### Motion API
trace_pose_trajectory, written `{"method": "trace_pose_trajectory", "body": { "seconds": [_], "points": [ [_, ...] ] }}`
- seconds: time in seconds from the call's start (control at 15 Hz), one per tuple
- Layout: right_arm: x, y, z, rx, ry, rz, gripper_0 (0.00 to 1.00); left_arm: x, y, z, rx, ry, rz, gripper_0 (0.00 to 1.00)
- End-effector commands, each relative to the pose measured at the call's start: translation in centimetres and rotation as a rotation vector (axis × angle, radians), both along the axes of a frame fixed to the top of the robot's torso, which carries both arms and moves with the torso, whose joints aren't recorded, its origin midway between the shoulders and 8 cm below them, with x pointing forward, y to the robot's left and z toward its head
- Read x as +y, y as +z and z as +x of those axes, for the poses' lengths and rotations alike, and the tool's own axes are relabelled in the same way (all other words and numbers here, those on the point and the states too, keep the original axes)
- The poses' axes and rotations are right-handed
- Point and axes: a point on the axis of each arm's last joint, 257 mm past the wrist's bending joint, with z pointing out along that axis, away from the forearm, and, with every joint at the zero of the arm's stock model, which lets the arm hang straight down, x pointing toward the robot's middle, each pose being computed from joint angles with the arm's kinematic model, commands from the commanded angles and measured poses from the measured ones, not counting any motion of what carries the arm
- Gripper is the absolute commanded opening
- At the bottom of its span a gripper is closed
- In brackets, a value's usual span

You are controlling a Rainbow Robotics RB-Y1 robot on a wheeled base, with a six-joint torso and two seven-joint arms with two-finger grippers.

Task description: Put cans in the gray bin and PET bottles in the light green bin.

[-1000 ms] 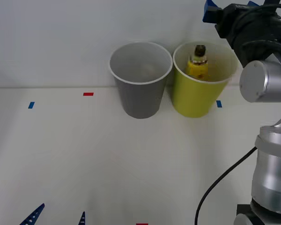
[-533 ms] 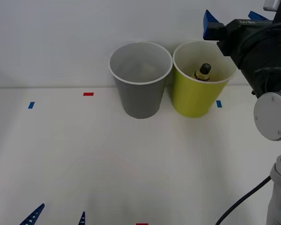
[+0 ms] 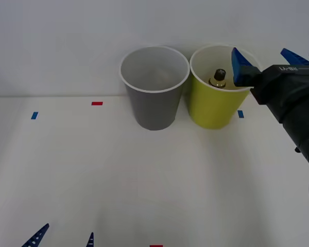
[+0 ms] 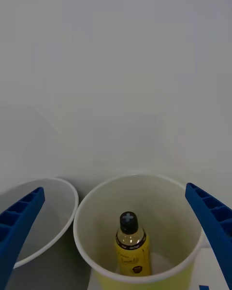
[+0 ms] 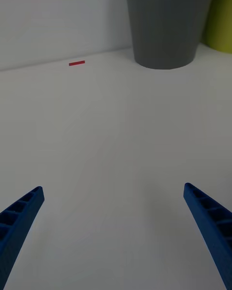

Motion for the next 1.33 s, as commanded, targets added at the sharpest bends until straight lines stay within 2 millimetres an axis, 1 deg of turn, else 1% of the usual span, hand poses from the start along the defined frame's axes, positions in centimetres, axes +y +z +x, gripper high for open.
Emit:
{"method": "trace_pose_trajectory", "body": {
  "seconds": [0.07,0.27,0.33,0.4,0.6,0.87,1.07,1.2,1.27,1.33],
  "points": [
    [-0.5,-3.4,-1.1,0.058,-0.008,0.008,1.00,0.0,0.0,0.0,0.000,0.000,0.000,1.00],
    [-1.1,-5.1,-1.9,0.075,-0.021,0.000,1.00,0.0,0.0,0.0,0.000,0.000,0.000,1.00],
    [-1.3,-5.2,-2.2,0.062,-0.025,-0.004,1.00,0.0,0.0,0.0,0.000,0.000,0.000,1.00],
    [-1.3,-4.6,-2.6,0.017,-0.022,-0.013,1.00,0.0,0.0,0.0,0.000,0.000,0.000,1.00],
    [-1.4,-6.4,-2.4,-0.053,-0.015,-0.030,1.00,0.0,0.0,0.0,0.000,0.000,0.000,1.00],
    [-2.3,-11.1,-3.3,-0.124,-0.027,-0.019,1.00,0.0,0.0,0.0,0.000,0.000,0.000,1.00],
    [-3.9,-15.2,-5.7,-0.120,-0.068,-0.029,1.00,0.0,0.0,0.0,0.000,0.000,0.000,1.00],
    [-4.6,-17.5,-7.3,-0.112,-0.090,-0.038,1.00,0.0,0.0,0.0,0.000,0.000,0.000,1.00],
    [-5.2,-19.0,-8.5,-0.100,-0.107,-0.042,1.00,0.0,0.0,0.0,0.000,0.000,0.000,1.00],
    [-5.8,-20.0,-9.6,-0.094,-0.124,-0.055,1.00,0.0,0.0,0.0,0.000,0.000,0.000,1.00]
  ]
}}
